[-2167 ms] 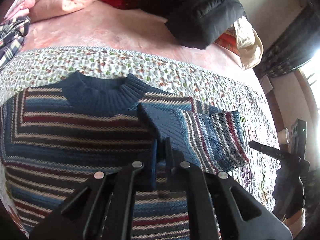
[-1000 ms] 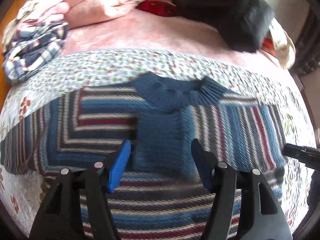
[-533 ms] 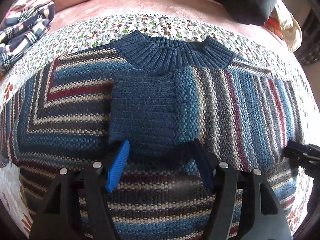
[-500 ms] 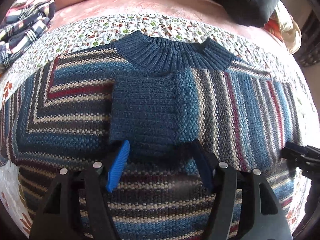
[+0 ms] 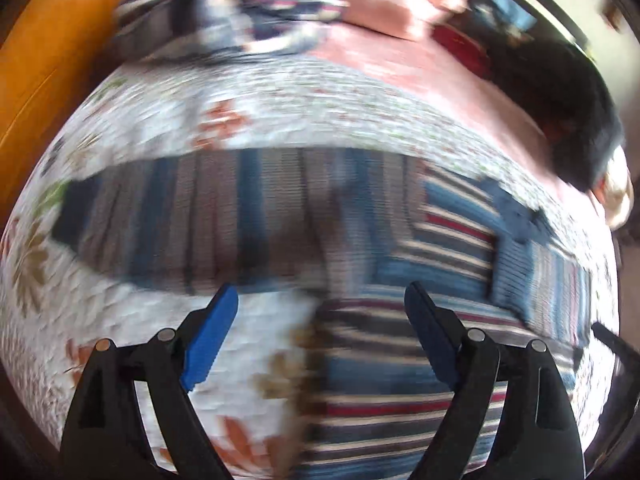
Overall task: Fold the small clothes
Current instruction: 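Move the left tool to the other sleeve cuff and grasp it, then fold the held sleeve across the body with the left tool, release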
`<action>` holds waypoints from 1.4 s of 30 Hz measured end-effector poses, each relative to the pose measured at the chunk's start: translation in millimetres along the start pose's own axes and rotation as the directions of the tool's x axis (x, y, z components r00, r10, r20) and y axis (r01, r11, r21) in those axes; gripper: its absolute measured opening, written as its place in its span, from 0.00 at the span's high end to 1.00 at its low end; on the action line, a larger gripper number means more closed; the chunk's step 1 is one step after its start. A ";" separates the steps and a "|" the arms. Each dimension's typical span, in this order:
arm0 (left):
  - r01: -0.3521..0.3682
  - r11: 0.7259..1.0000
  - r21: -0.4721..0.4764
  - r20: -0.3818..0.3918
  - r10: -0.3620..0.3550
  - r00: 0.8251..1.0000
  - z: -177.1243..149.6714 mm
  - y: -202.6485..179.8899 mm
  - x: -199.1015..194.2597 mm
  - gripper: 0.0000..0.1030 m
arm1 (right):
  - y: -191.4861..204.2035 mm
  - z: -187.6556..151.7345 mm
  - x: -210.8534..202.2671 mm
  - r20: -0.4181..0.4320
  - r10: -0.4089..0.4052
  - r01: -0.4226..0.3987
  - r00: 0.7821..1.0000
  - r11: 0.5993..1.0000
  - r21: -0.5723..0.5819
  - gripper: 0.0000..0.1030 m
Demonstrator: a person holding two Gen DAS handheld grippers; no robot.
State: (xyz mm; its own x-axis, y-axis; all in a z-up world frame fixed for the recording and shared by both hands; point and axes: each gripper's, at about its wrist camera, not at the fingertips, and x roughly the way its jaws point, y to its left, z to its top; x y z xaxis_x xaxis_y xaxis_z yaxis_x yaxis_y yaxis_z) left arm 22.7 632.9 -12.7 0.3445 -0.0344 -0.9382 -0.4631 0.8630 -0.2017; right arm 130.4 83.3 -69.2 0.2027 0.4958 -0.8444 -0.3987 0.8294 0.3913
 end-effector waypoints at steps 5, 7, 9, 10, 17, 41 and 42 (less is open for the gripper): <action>-0.046 0.967 -0.250 -0.002 0.047 0.999 -0.7 118.4 7.5 0.20 | 38.8 -9.2 34.5 -0.044 0.002 -0.004 0.999 0.999 -0.053 0.38; -0.031 0.944 -0.328 0.012 0.037 0.999 0.1 152.9 11.4 0.22 | 46.1 -14.3 45.5 -0.060 0.001 -0.004 0.998 0.998 -0.058 0.38; -0.012 0.924 -0.383 0.038 0.029 0.999 2.6 176.7 15.2 0.23 | 50.2 -17.1 53.0 -0.070 -0.011 0.007 0.997 0.998 -0.064 0.38; -0.001 0.916 -0.400 0.047 0.021 0.999 5.0 184.5 19.0 0.23 | 51.6 -17.9 56.0 -0.075 -0.017 0.012 0.997 0.998 -0.067 0.38; 0.056 0.874 -0.482 0.084 -0.018 0.996 16.7 216.6 47.8 0.25 | 54.2 -20.5 66.1 -0.085 -0.069 0.062 0.994 0.995 -0.082 0.38; 0.004 0.941 -0.338 0.156 0.052 0.986 59.6 156.2 32.3 0.91 | 49.7 -26.1 38.3 -0.076 -0.159 0.144 0.984 0.975 -0.170 0.38; 0.011 0.945 -0.327 0.163 0.045 0.986 61.3 148.3 29.1 0.91 | 47.4 -26.2 33.2 -0.070 -0.163 0.149 0.984 0.974 -0.173 0.38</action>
State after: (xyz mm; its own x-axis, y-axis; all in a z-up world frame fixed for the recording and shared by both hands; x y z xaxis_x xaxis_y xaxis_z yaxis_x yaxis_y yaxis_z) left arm 14.1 790.8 -52.7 0.4517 0.0868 -0.8879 -0.7010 0.6502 -0.2931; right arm 94.8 132.3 -88.2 0.2020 0.3345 -0.9205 -0.5123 0.8371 0.1917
